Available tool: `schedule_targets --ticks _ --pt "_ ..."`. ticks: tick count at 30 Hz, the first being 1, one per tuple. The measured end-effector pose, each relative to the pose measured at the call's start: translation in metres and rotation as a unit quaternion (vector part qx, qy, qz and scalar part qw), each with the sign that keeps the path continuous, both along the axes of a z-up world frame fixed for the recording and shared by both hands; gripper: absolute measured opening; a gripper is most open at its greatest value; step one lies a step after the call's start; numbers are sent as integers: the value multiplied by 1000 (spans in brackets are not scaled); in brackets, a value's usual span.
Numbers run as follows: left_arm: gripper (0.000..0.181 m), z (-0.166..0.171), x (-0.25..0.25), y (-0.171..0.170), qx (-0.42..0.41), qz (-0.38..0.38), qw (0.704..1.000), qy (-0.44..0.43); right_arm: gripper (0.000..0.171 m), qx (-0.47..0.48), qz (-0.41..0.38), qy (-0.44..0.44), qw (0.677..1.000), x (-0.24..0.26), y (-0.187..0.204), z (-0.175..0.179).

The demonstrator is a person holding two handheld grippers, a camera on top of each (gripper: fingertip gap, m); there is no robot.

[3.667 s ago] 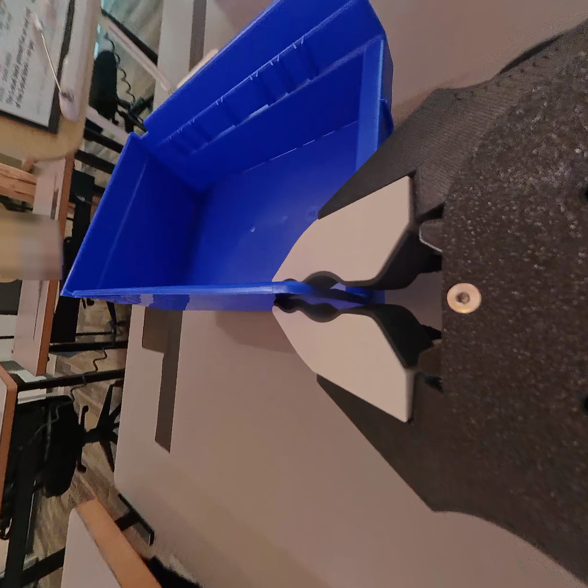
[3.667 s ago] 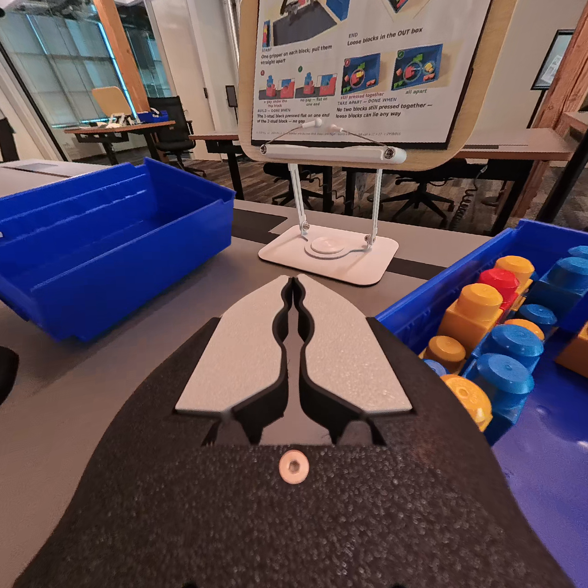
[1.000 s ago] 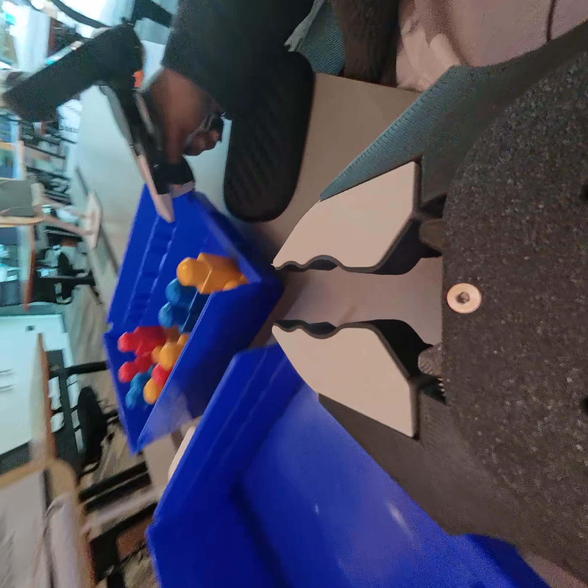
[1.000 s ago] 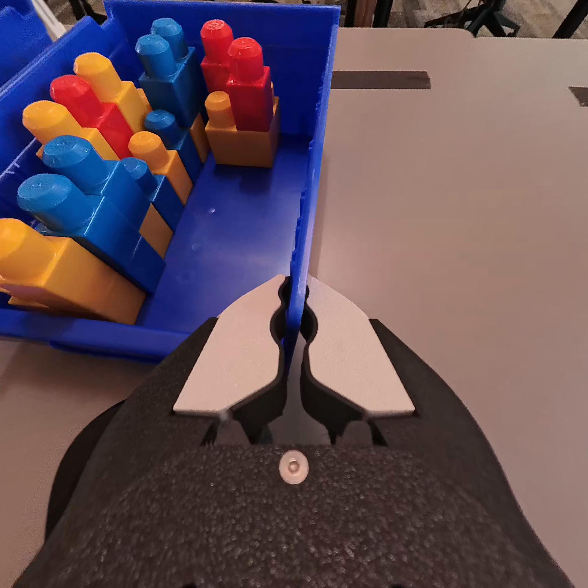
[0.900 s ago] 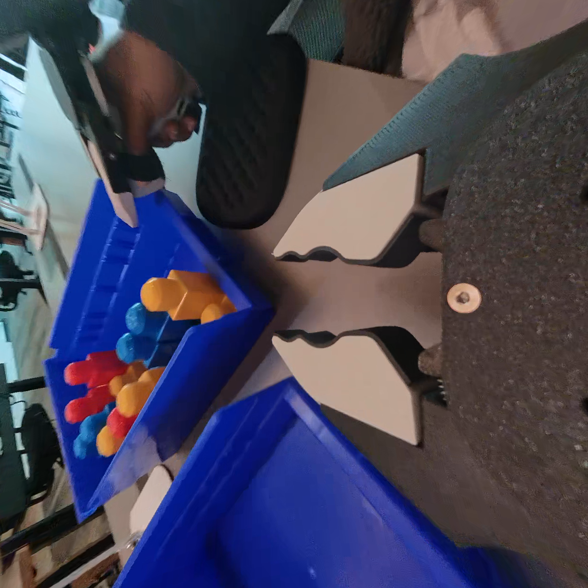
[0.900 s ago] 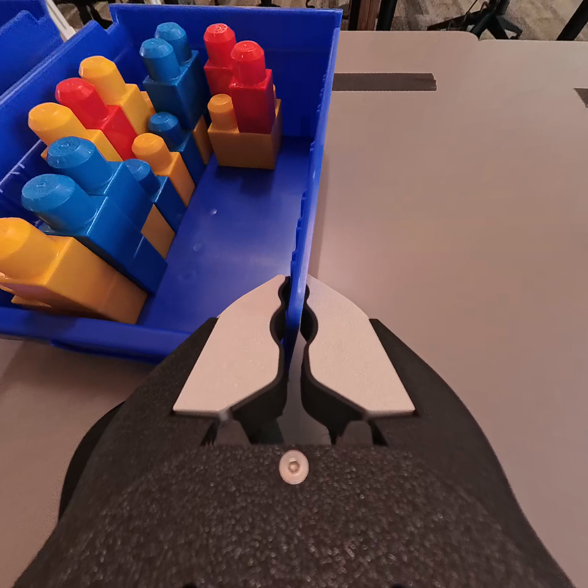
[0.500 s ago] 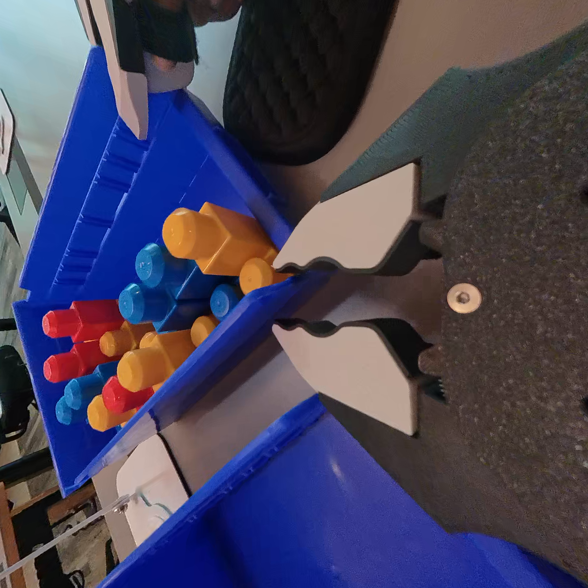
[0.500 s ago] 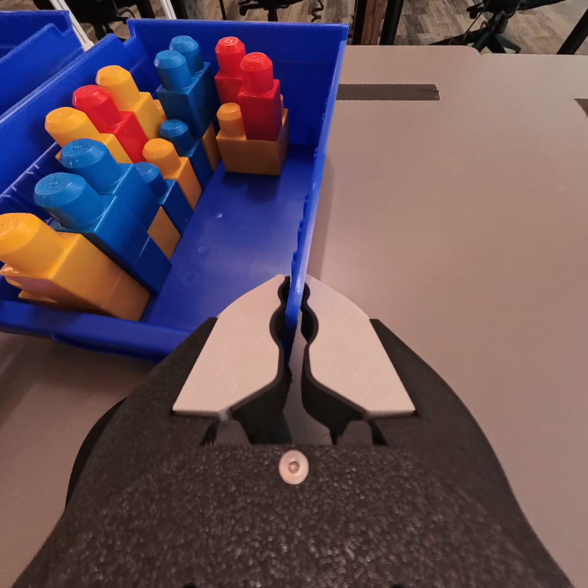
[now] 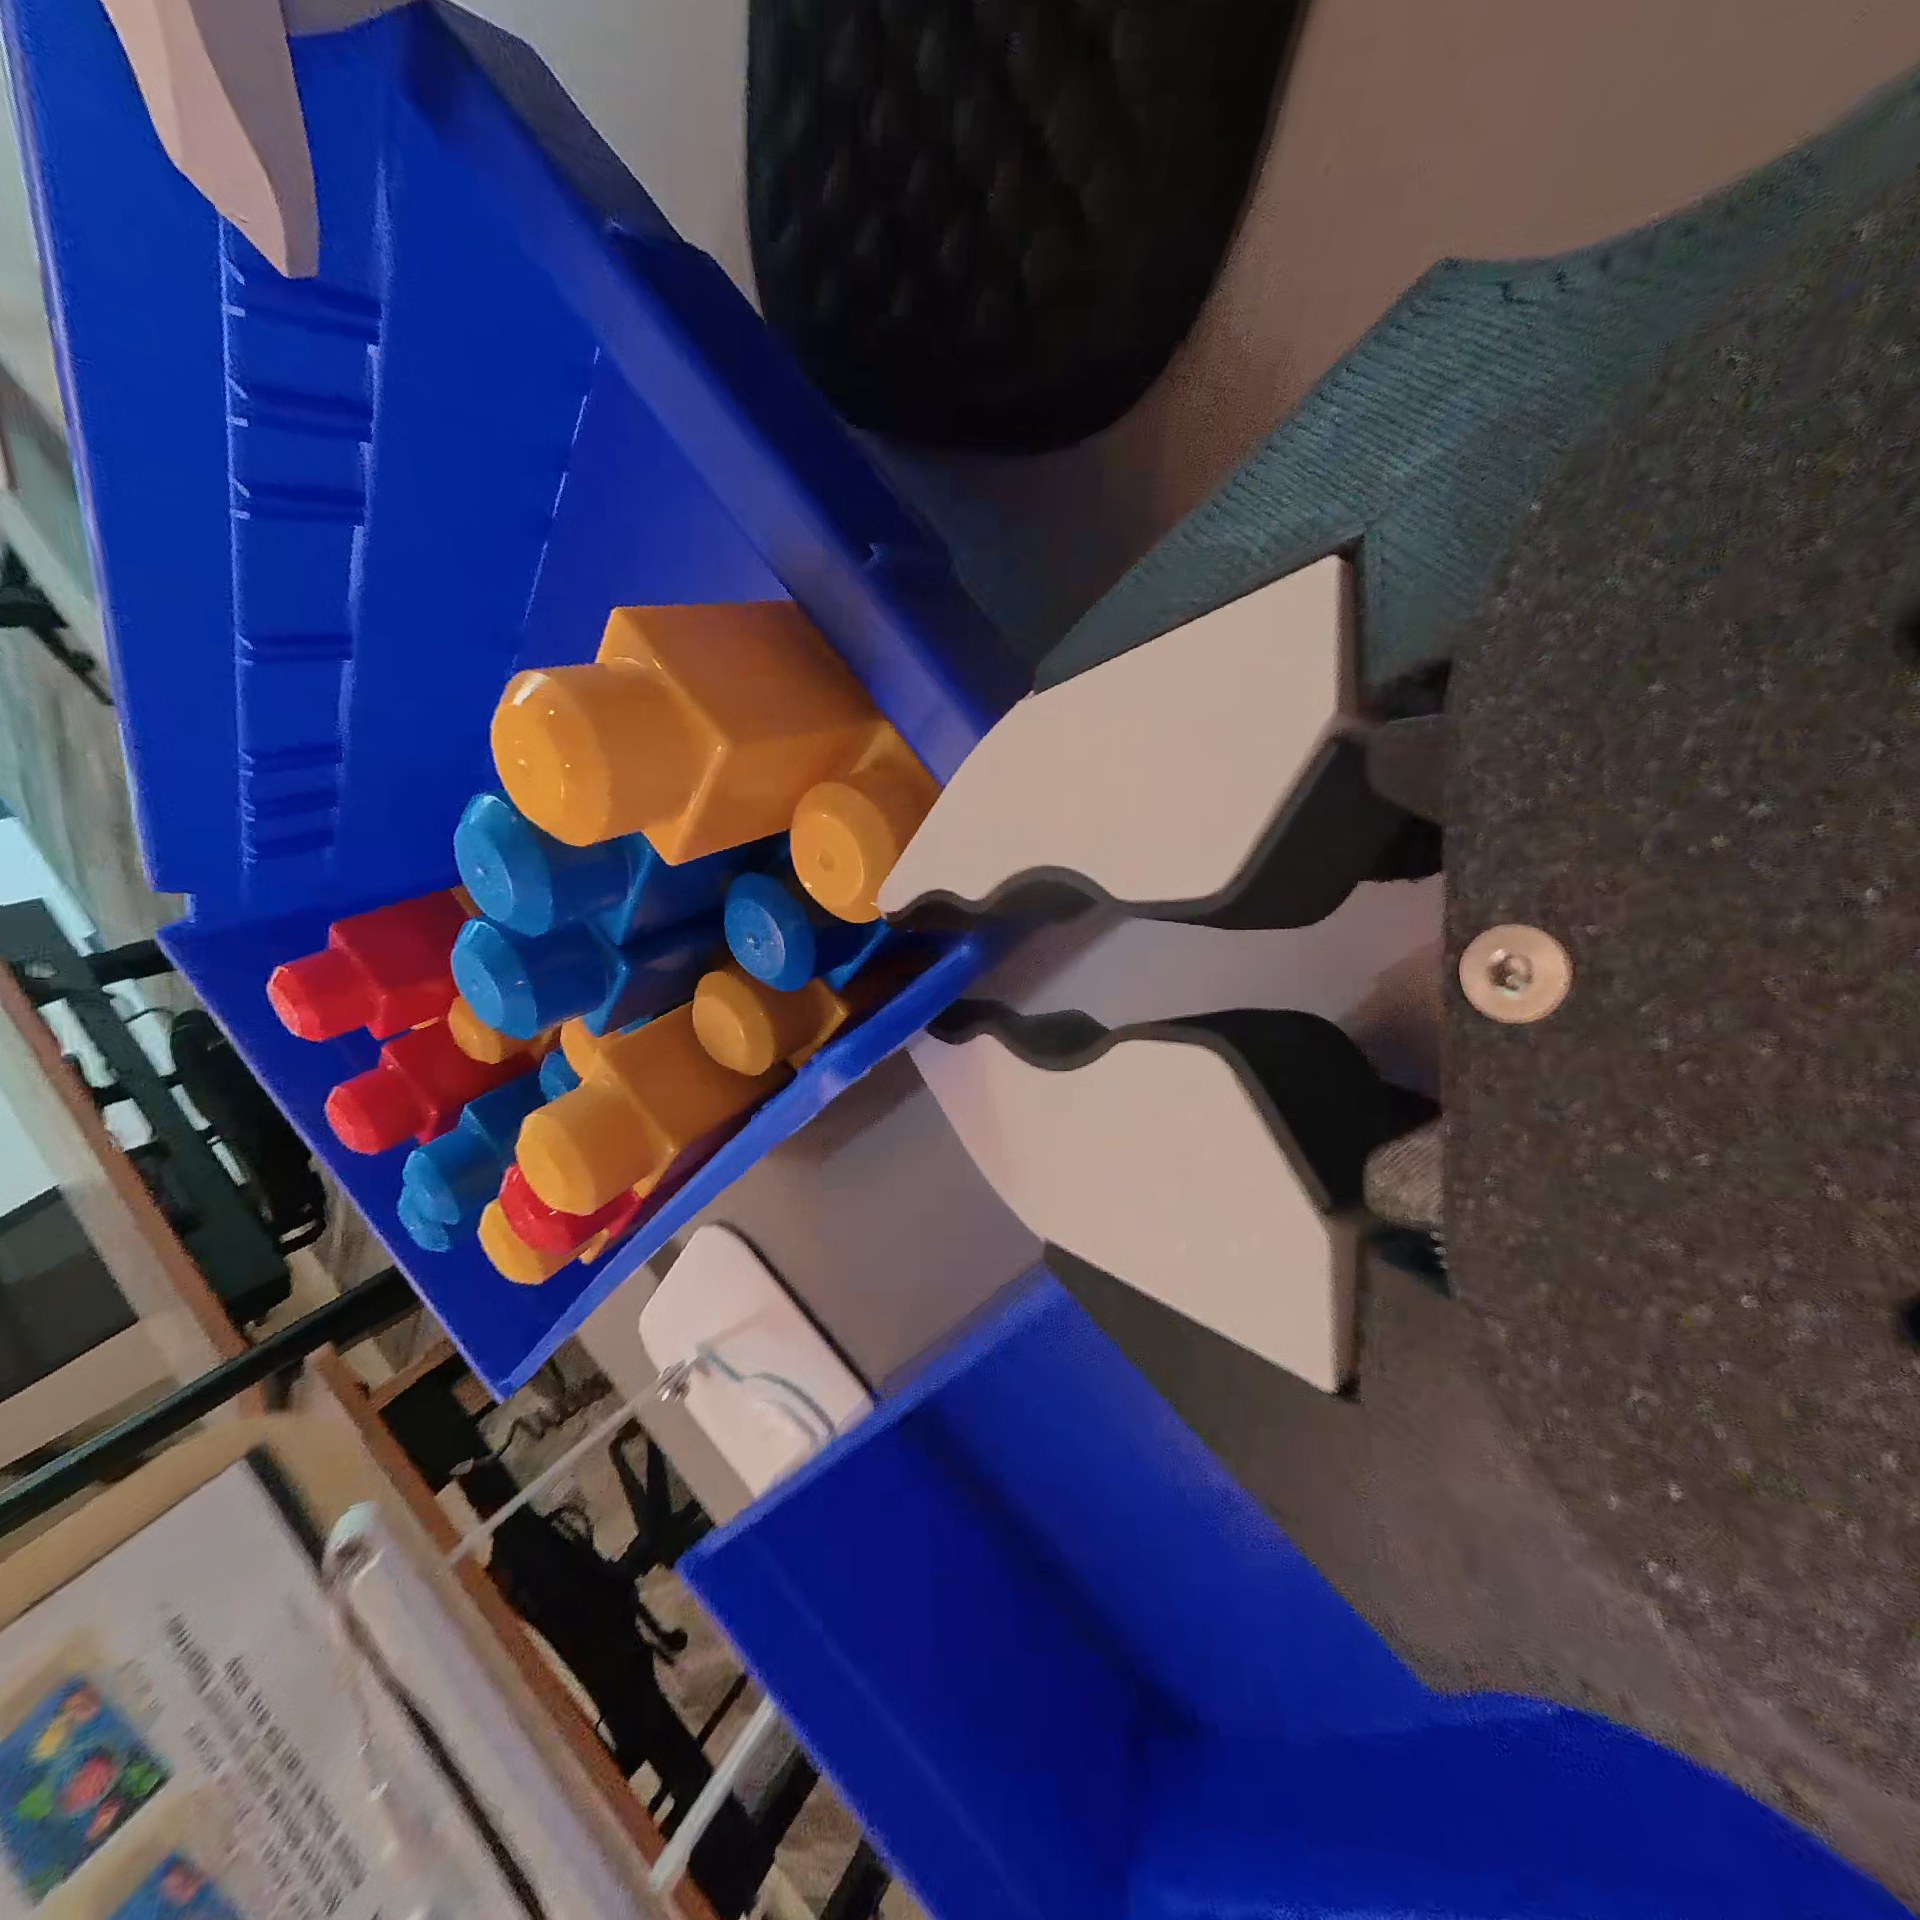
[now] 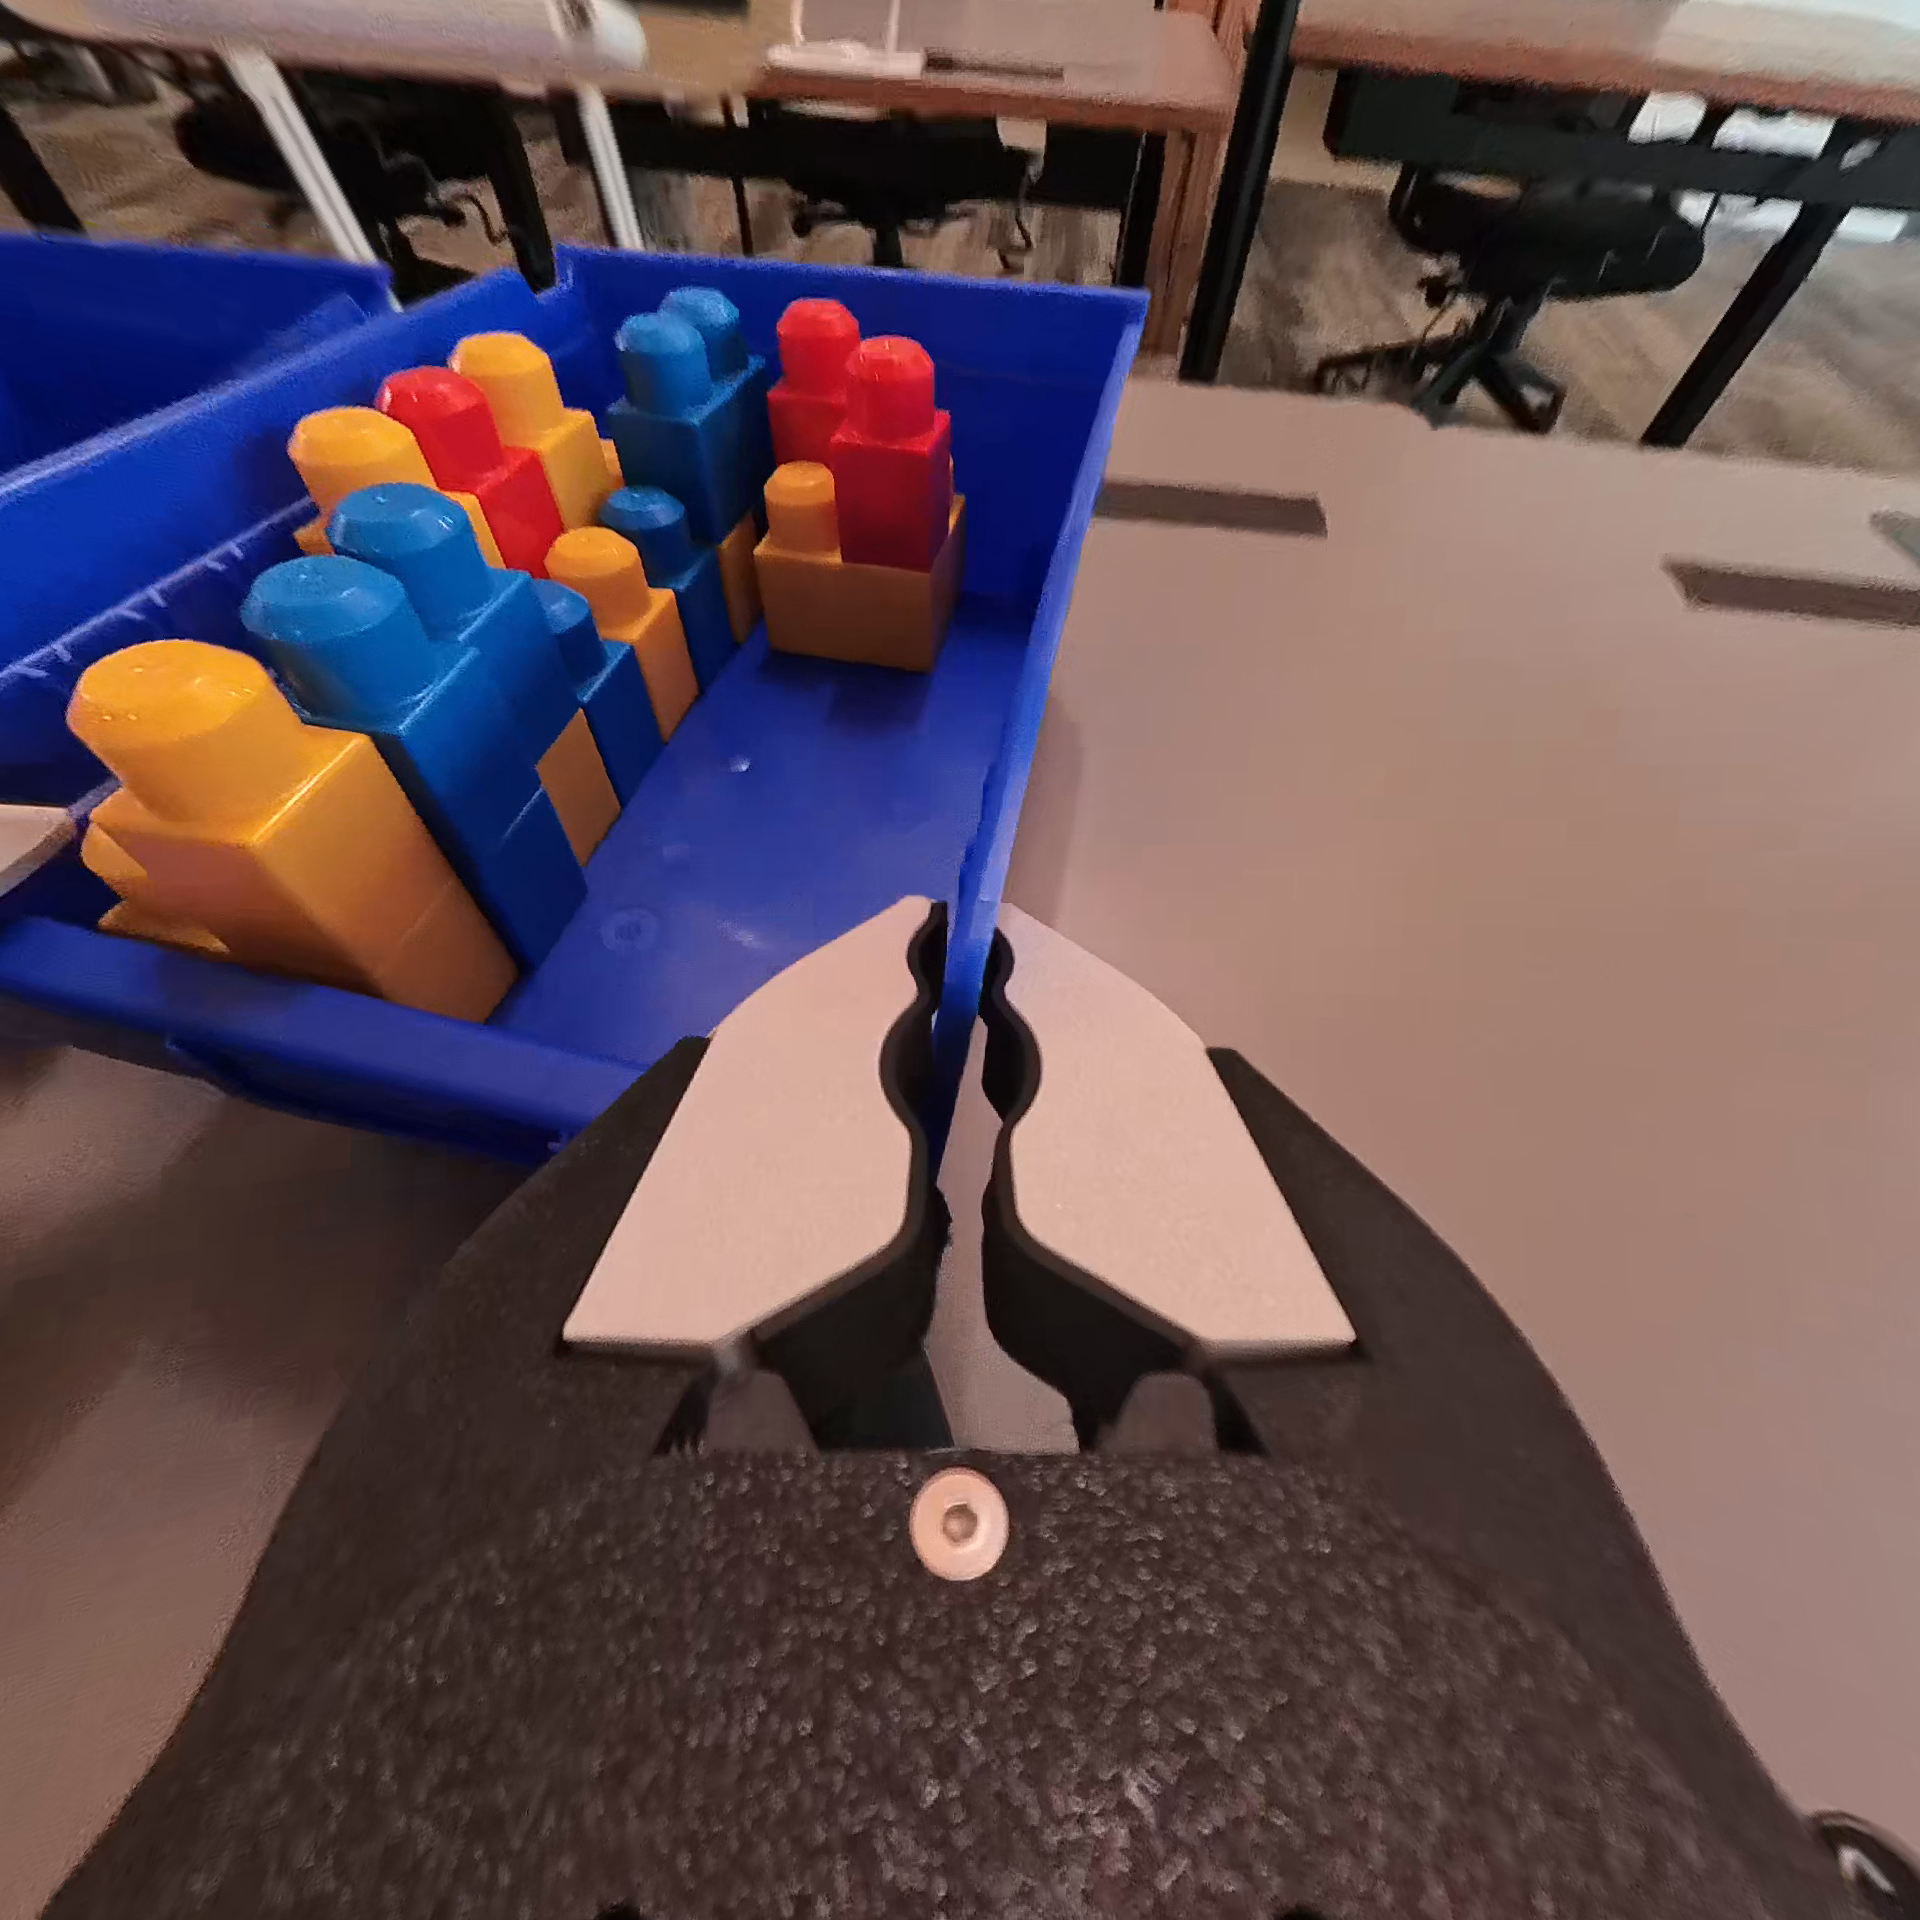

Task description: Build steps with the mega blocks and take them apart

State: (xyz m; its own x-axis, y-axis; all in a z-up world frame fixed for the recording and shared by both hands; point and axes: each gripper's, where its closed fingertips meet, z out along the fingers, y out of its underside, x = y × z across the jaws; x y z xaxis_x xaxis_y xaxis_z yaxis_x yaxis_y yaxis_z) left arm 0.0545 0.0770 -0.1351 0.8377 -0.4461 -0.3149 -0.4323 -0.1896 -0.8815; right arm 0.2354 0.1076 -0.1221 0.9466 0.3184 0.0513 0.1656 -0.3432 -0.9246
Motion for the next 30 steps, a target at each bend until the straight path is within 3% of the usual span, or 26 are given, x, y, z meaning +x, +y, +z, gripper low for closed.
schedule_targets --ticks 8,14,22,30 --pt "12 111 -78 -20 98 68 991 -56 5 111 79 7 991 -82 -9 127" --pt "10 162 -170 -42 144 151 974 -86 6 143 156 37 977 -178 -14 178" --pt "8 190 -290 -80 168 259 947 -95 8 130 258 72 955 -307 -27 184" --pt "6 166 -375 -111 157 338 924 -85 10 87 323 73 940 -402 -42 142"
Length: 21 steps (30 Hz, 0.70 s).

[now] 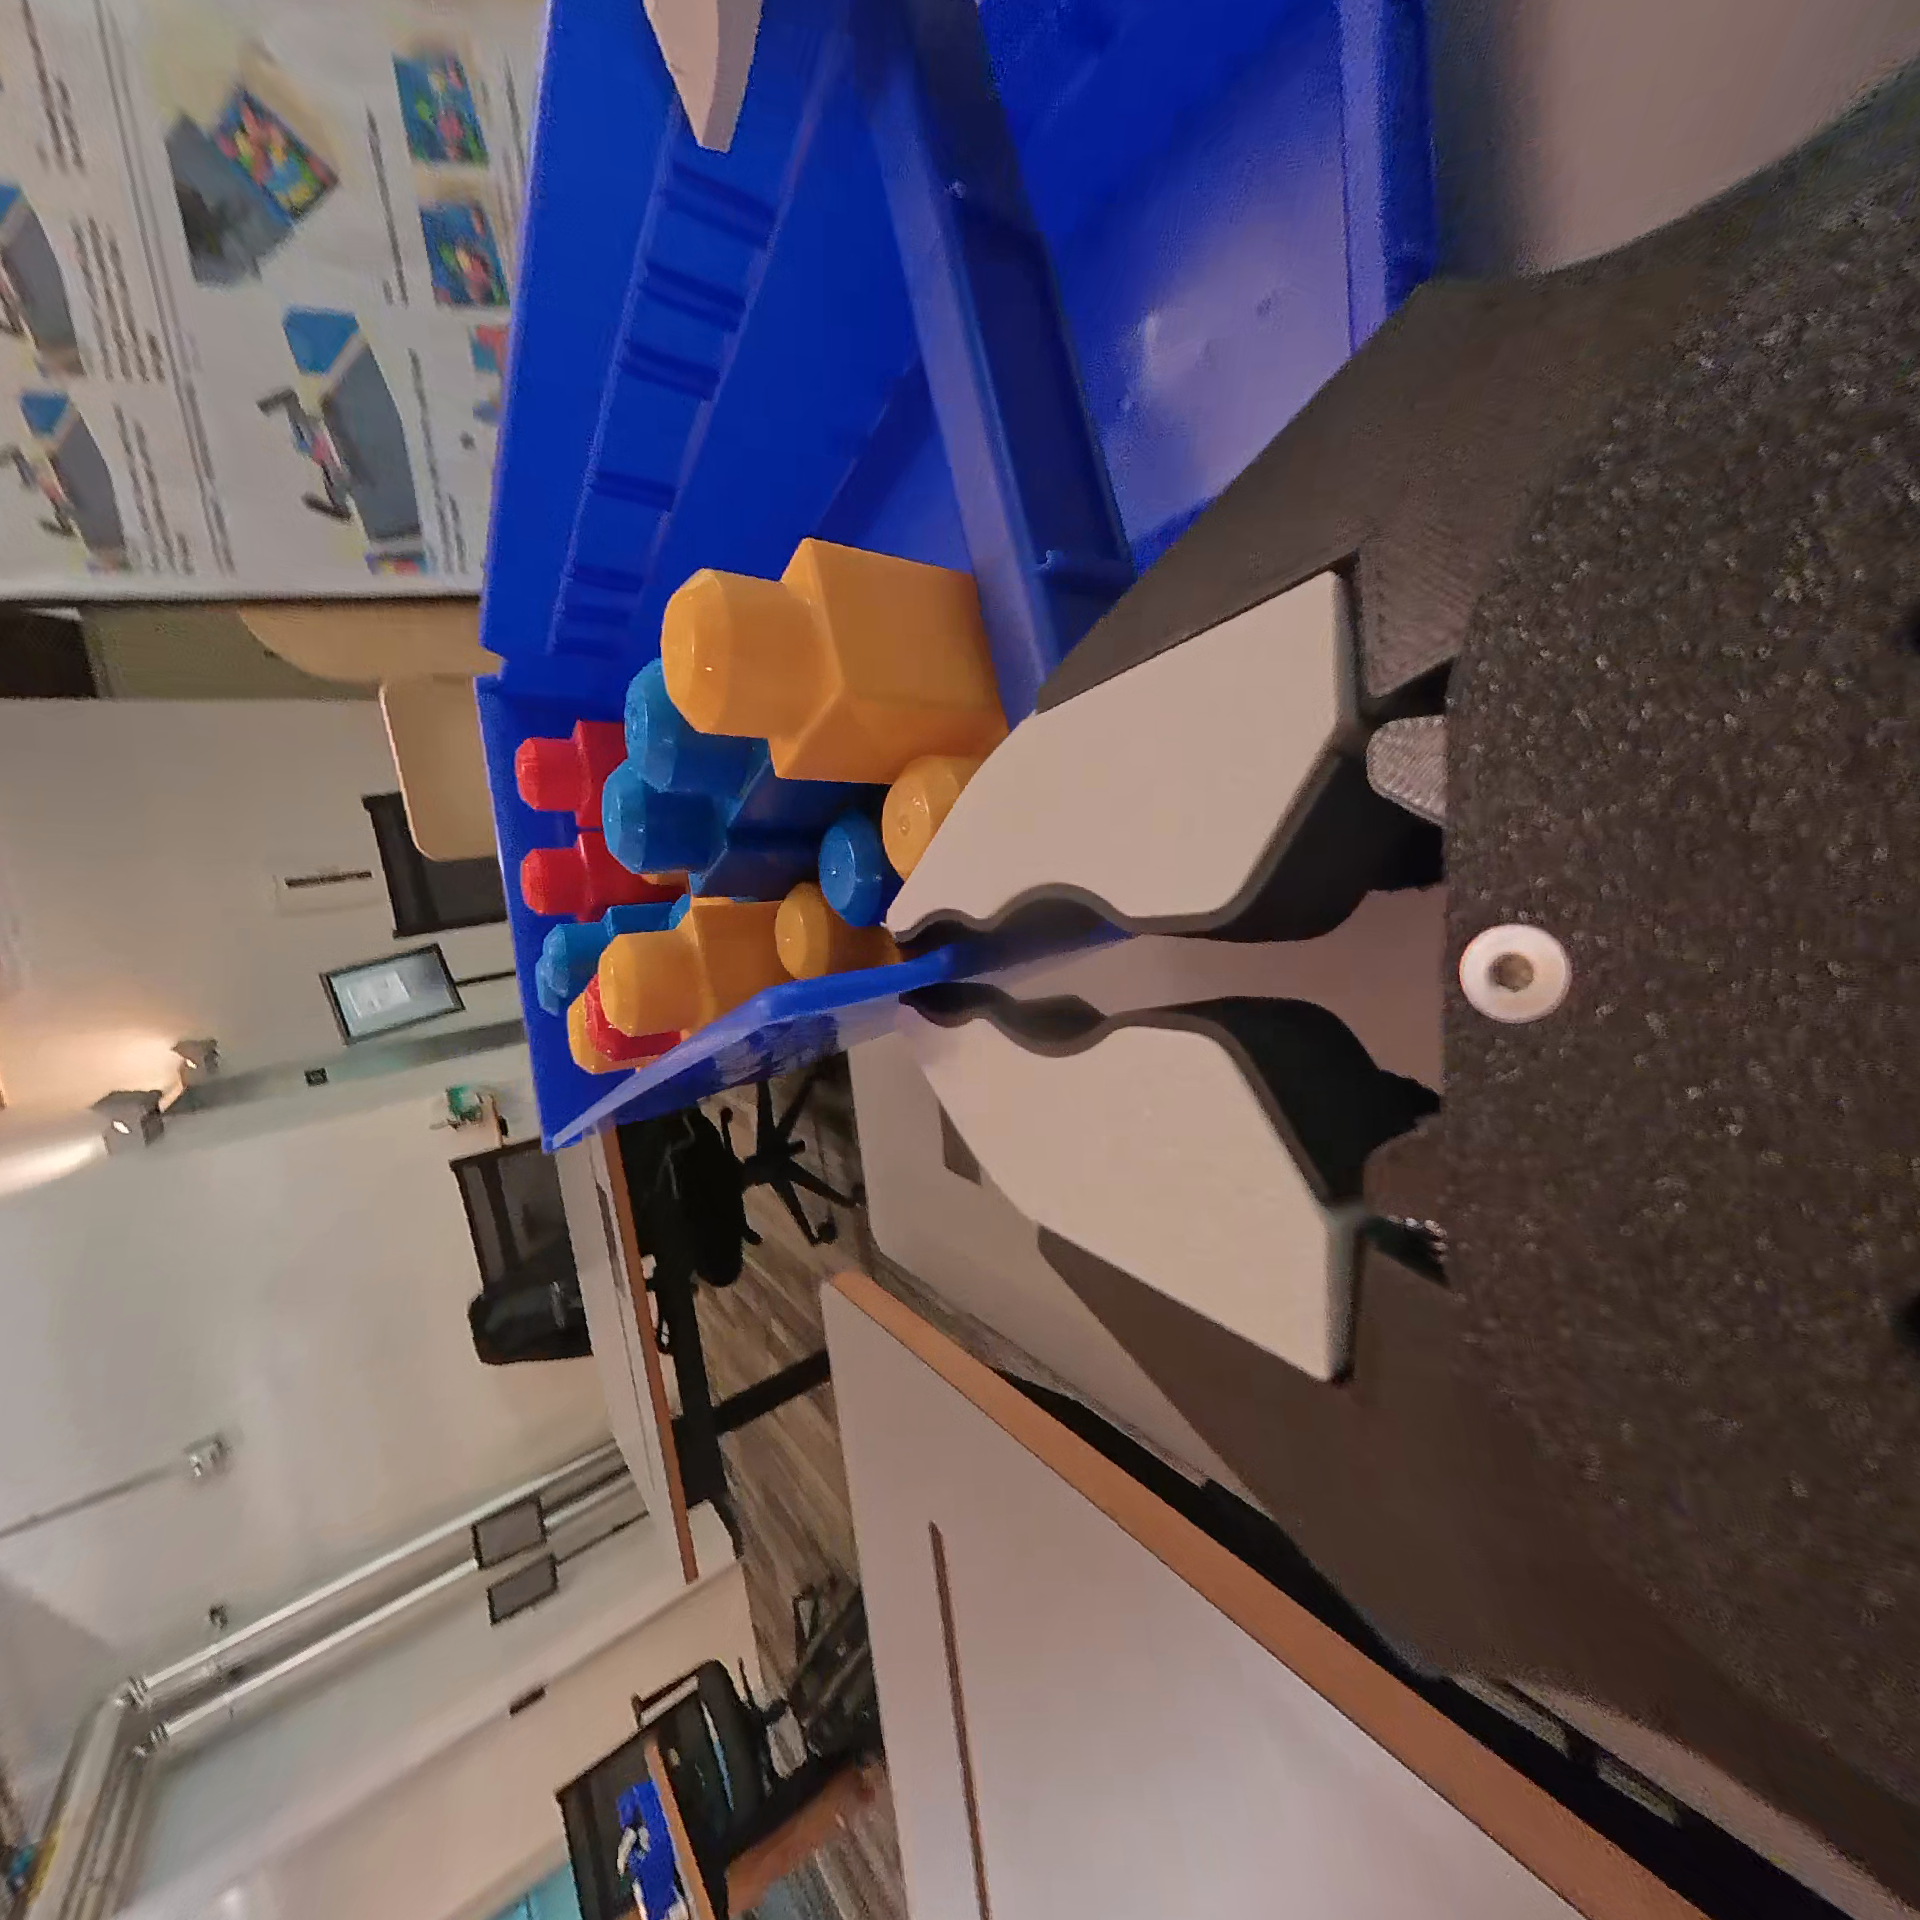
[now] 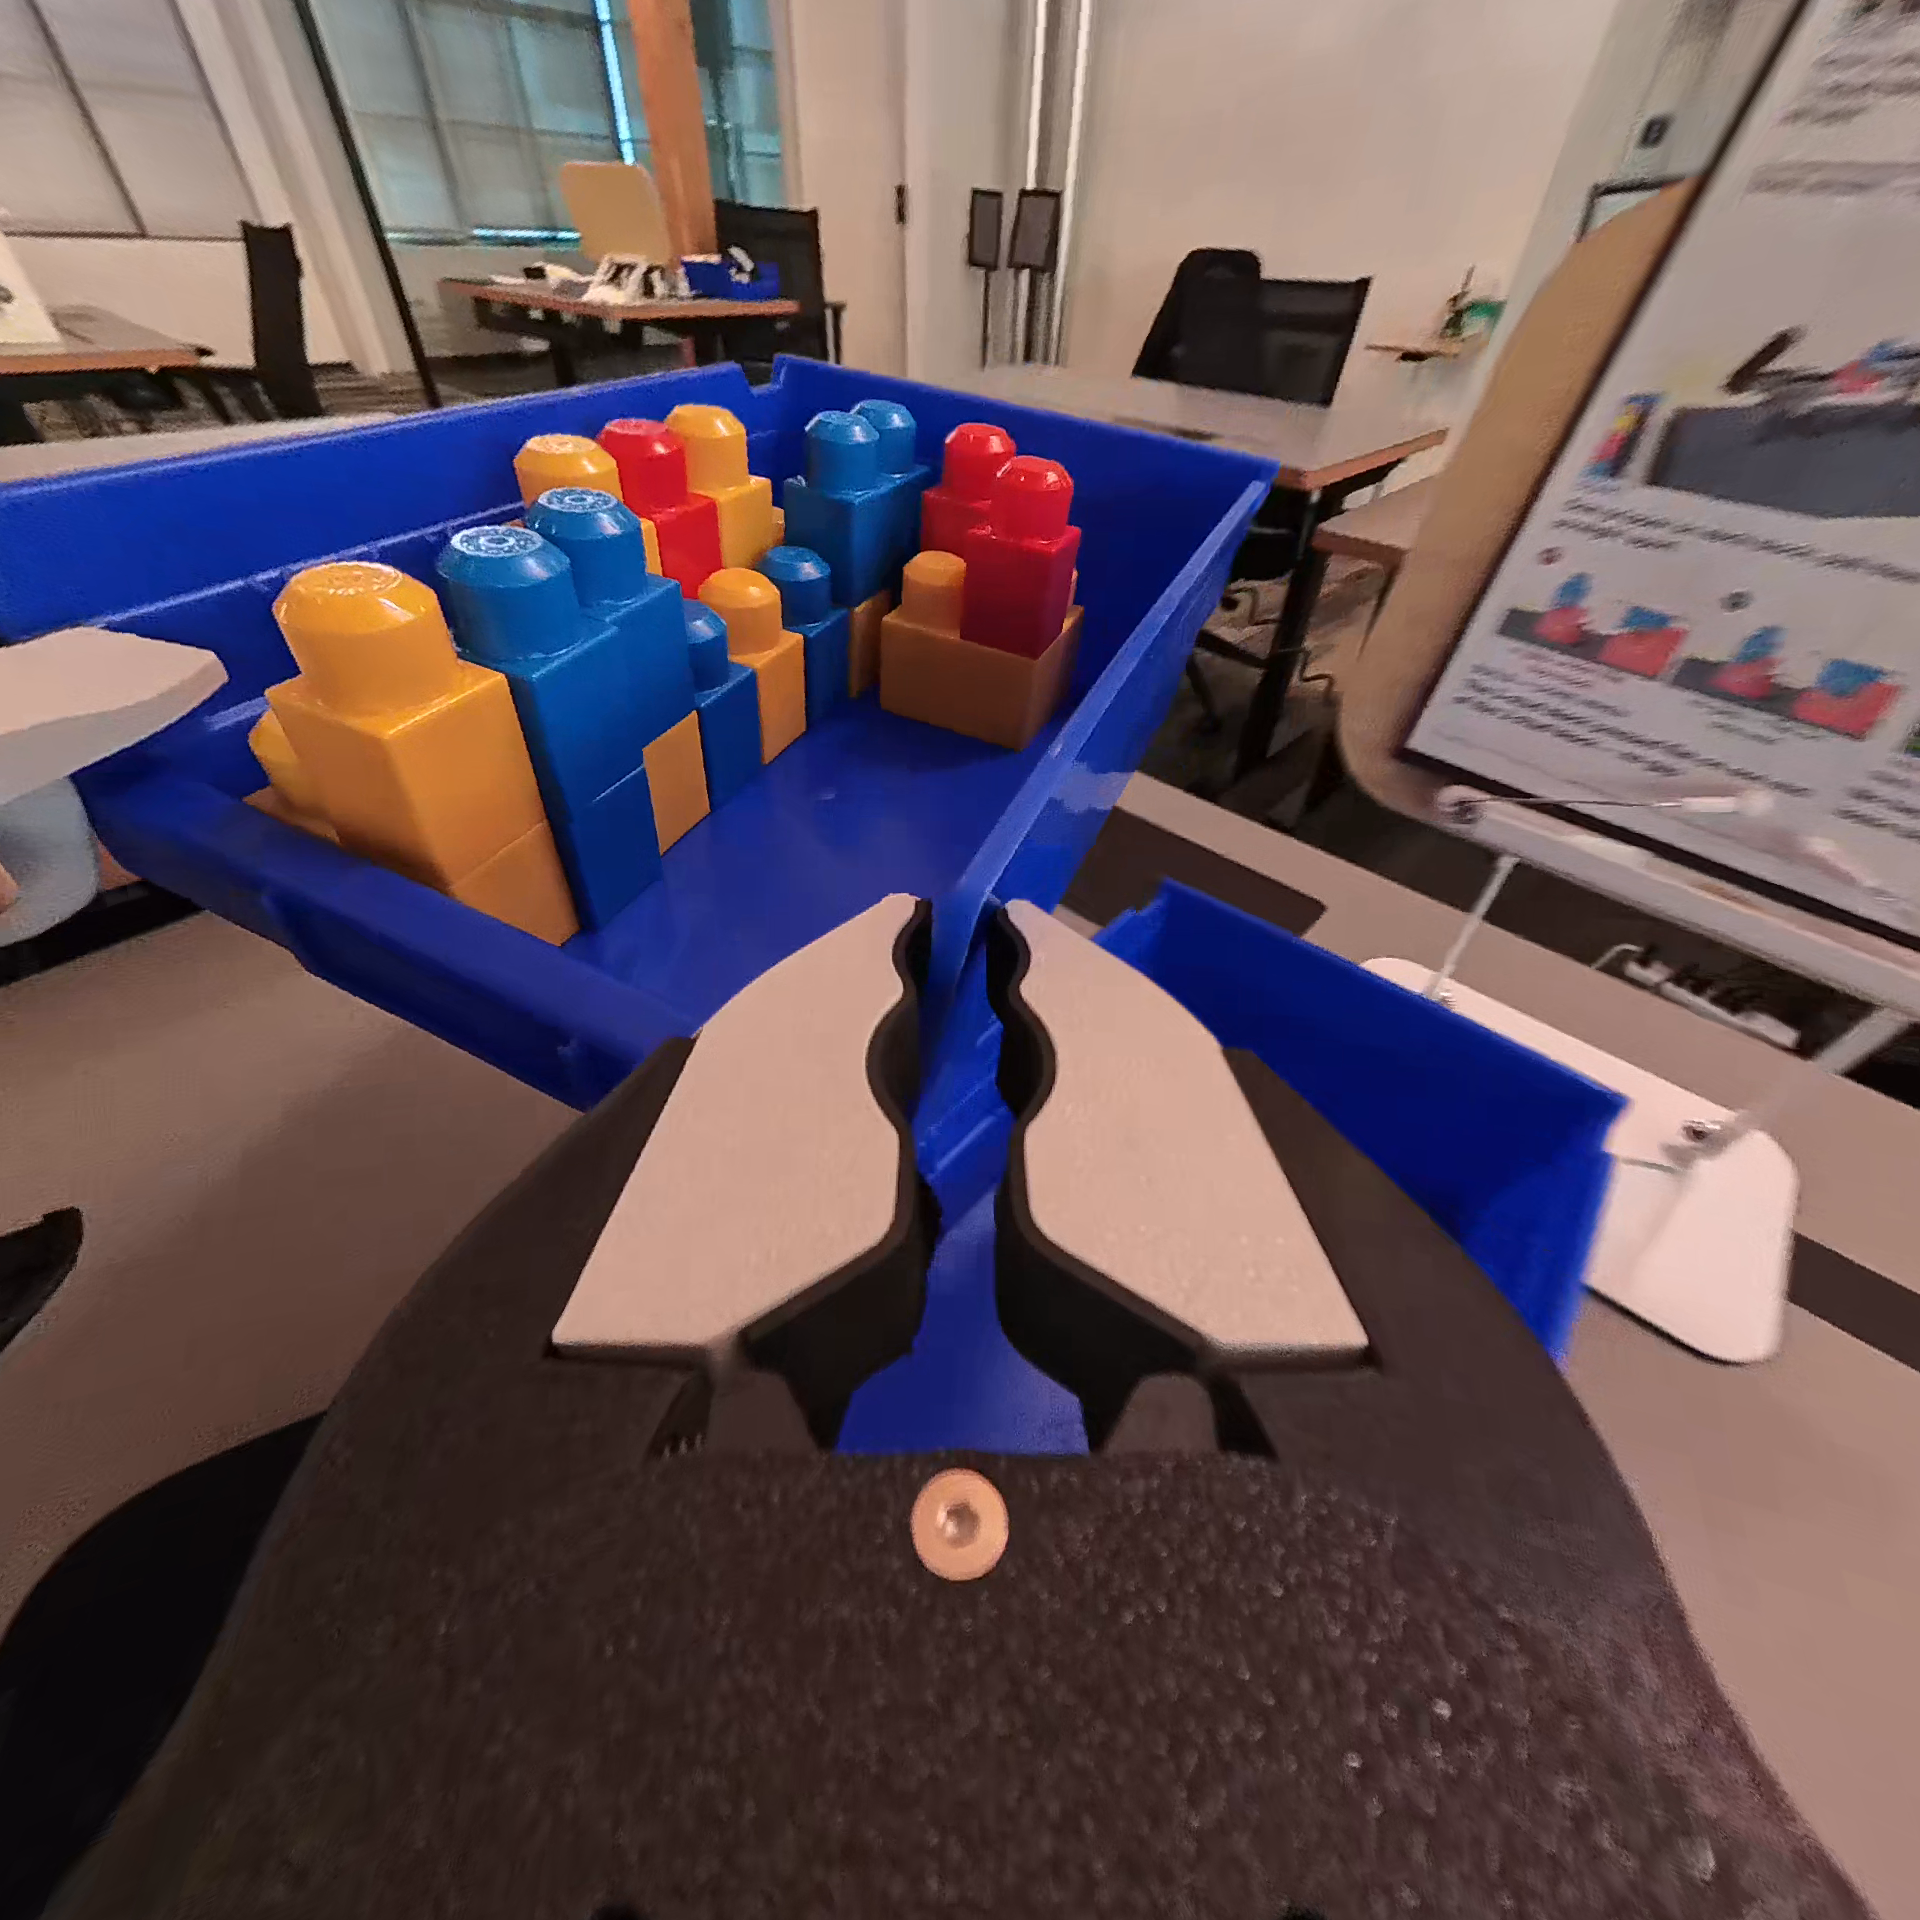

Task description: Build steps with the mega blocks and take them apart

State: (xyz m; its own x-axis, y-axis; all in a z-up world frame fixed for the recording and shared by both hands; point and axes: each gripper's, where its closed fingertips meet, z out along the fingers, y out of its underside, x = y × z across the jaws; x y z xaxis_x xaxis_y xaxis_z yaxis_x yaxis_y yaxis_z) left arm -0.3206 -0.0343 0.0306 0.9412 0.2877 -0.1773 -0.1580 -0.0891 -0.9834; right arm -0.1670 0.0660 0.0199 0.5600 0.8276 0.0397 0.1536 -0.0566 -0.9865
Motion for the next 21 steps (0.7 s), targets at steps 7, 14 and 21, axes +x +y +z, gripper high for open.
schedule_targets --ticks 7,14,21 --pt "6 -50 -55 -11 -28 37 999 -27 10 -34 33 -45 998 -61 -4 -58" --pt "5 -102 -85 -7 -47 43 996 -58 10 -29 40 -115 992 -88 -3 -106" --pt "5 -129 -106 -5 -41 53 994 -82 11 17 52 -198 979 -108 -1 -123"
